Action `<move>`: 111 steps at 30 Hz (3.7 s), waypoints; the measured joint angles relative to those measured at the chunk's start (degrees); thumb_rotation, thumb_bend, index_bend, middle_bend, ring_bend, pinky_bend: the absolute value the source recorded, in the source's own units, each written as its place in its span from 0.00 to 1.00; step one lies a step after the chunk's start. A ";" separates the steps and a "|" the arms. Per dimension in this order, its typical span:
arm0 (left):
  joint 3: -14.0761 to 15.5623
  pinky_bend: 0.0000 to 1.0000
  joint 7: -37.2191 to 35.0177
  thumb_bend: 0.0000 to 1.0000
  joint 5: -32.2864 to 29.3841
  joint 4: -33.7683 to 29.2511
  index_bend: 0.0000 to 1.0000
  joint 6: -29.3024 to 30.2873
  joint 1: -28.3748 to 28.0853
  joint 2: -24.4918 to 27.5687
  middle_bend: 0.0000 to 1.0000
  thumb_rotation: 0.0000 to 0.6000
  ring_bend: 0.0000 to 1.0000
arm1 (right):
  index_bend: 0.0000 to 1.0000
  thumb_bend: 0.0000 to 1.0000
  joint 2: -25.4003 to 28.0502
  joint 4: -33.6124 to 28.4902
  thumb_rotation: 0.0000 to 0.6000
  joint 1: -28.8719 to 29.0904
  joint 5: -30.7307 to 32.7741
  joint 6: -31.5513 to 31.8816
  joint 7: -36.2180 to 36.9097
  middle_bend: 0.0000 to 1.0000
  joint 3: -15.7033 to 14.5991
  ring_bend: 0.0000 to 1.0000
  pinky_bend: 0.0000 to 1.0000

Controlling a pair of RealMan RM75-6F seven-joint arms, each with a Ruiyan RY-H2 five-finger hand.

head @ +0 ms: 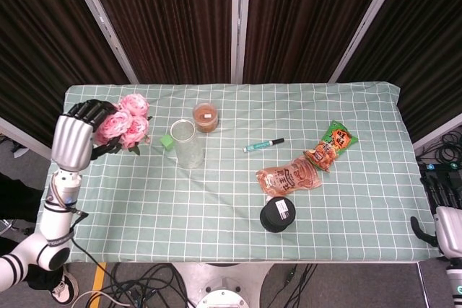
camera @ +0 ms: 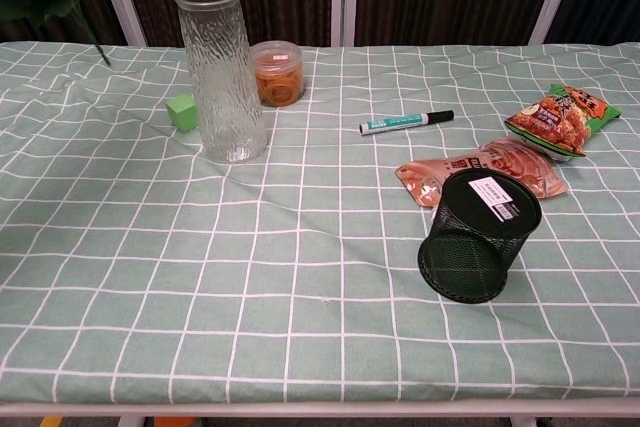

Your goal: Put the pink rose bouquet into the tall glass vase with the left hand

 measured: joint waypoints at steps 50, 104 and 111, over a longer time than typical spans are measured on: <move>-13.02 0.49 10.50 0.34 -10.75 -24.06 0.49 -4.96 -11.63 5.67 0.46 1.00 0.40 | 0.00 0.33 -0.26 2.92 1.00 -0.86 0.11 0.25 4.42 0.00 0.18 0.00 0.00; -4.73 0.21 -3.46 0.28 -12.85 -11.16 0.15 -10.43 -9.78 -2.92 0.11 1.00 0.09 | 0.00 0.33 -1.23 4.71 1.00 -0.72 1.07 -1.64 4.80 0.00 0.02 0.00 0.00; -6.34 0.20 -1.84 0.28 -11.50 -16.64 0.15 -5.40 -7.32 0.57 0.11 1.00 0.08 | 0.00 0.33 -0.91 4.12 1.00 -0.89 0.59 -1.05 4.65 0.00 -0.01 0.00 0.00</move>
